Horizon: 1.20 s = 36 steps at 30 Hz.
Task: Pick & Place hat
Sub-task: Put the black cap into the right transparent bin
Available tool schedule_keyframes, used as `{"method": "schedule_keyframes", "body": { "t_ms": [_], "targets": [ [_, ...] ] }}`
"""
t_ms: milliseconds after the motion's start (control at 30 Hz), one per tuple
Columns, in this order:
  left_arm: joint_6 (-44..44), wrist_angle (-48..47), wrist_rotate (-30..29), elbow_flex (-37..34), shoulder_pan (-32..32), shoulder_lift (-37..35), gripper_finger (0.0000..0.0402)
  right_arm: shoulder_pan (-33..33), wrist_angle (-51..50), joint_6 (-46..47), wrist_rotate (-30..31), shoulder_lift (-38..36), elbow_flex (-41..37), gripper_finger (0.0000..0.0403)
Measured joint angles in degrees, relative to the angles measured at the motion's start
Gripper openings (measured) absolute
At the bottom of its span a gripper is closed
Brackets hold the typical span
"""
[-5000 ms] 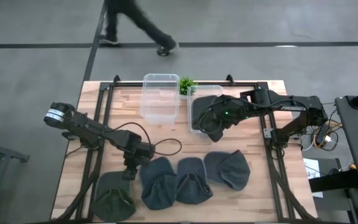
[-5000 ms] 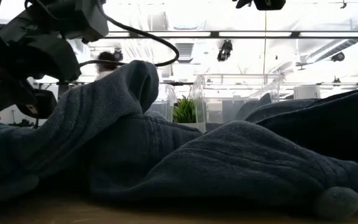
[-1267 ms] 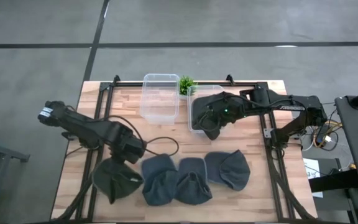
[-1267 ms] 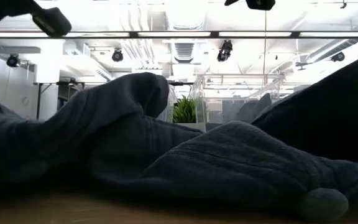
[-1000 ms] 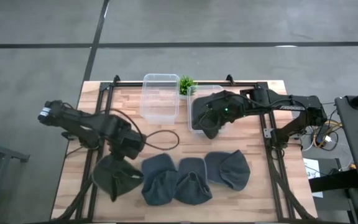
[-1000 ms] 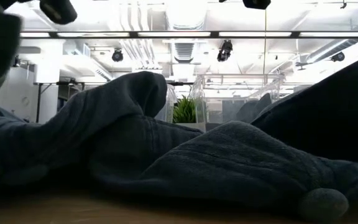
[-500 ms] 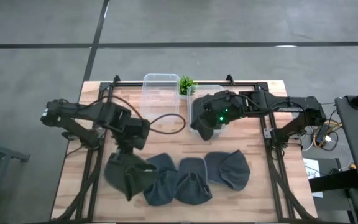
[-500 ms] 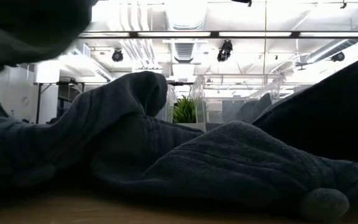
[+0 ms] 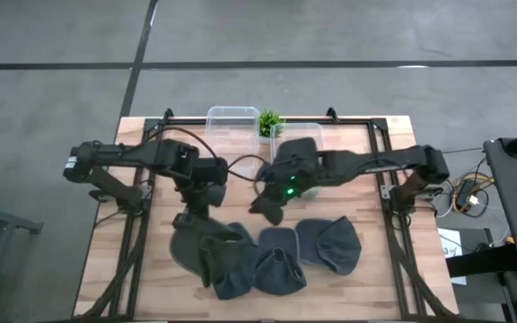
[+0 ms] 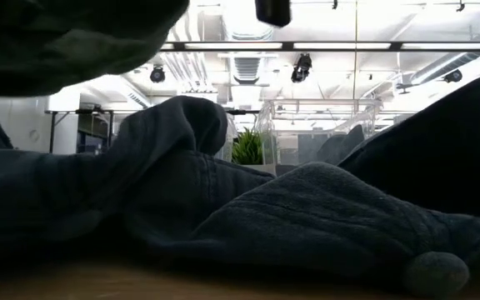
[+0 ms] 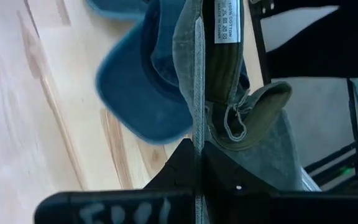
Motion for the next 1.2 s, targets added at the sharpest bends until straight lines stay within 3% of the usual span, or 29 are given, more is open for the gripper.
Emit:
{"method": "schedule_keyframes", "body": {
  "t_ms": [167,300,733,900,1067,1200],
  "targets": [
    [-0.2,1.8,0.8,0.0,1.0,0.2,0.0005,0.2,11.3,-1.4,-0.9,4.9,0.0,0.0200],
    [-0.3,1.8,1.3,-0.1,0.9,0.6,0.0005,0.4,14.4,0.2,-1.5,8.2,0.8,0.0210],
    [-0.2,0.5,1.8,-0.1,1.3,1.4,0.0005,1.9,11.3,-2.3,-2.6,15.9,8.4,0.0205],
    [-0.1,-0.1,1.8,-0.1,1.3,1.2,0.0005,2.0,10.7,-2.9,-2.5,17.0,10.6,0.0179],
    [-0.3,-0.4,2.8,-0.1,1.4,1.2,0.0005,2.0,5.9,-4.7,1.4,16.2,10.5,0.0154],
    [-0.3,-1.0,3.4,-0.1,1.4,0.8,0.0005,2.1,4.0,-6.6,5.6,15.4,10.4,0.0156]
  ]
}}
